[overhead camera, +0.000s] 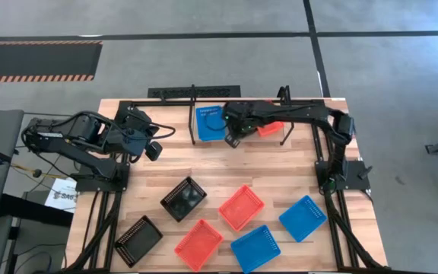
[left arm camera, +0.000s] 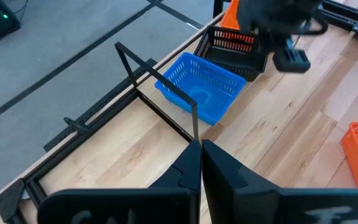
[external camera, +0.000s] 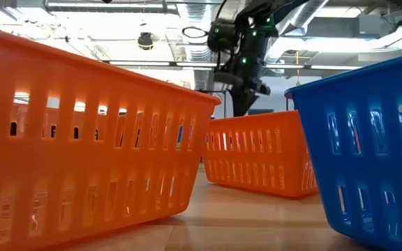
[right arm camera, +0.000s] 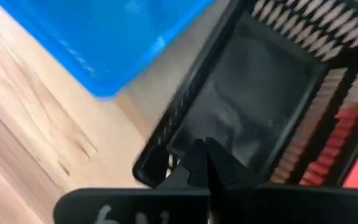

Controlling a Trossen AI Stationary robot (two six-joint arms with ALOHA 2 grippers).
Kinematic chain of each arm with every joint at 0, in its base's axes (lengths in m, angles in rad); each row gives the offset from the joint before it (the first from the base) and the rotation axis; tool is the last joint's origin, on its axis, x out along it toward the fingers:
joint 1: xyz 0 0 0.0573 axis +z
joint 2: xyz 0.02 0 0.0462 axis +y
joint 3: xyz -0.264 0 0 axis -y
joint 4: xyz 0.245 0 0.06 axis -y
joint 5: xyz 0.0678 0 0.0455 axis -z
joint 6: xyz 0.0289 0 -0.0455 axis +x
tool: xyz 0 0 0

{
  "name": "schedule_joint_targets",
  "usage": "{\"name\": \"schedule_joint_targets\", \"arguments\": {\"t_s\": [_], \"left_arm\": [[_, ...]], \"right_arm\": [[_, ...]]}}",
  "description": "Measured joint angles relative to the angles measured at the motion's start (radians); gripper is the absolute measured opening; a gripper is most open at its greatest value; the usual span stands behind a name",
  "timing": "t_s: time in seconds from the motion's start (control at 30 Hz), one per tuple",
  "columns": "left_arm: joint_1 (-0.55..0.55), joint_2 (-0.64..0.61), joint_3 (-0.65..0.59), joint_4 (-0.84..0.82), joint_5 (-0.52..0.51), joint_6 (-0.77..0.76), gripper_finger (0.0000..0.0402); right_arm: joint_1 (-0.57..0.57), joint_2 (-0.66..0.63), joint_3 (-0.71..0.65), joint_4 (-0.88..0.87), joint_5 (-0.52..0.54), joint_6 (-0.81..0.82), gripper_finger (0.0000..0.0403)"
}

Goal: Stack baskets on shelf by color
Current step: Adjust the black bin on the shelf

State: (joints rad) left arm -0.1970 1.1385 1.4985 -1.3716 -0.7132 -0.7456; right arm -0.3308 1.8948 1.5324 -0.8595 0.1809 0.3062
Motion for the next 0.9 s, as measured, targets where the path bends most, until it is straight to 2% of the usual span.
{"name": "schedule_joint_targets", "arguments": {"t_s": [0.17,0.53,0.9], "left_arm": [[0.0,0.0,0.0,0.0,0.0,0.0,0.0],[0.0,0.0,0.0,0.0,0.0,0.0,0.0],[0.0,0.0,0.0,-0.002,0.003,0.0,0.0]], "right_arm": [[0.012,0.059,0.0,0.012,-0.022,0.0,0.0],[-0.025,0.041,0.023,0.072,-0.03,0.026,0.0],[-0.074,0.041,0.031,0.229,-0.042,0.063,0.0]]}}
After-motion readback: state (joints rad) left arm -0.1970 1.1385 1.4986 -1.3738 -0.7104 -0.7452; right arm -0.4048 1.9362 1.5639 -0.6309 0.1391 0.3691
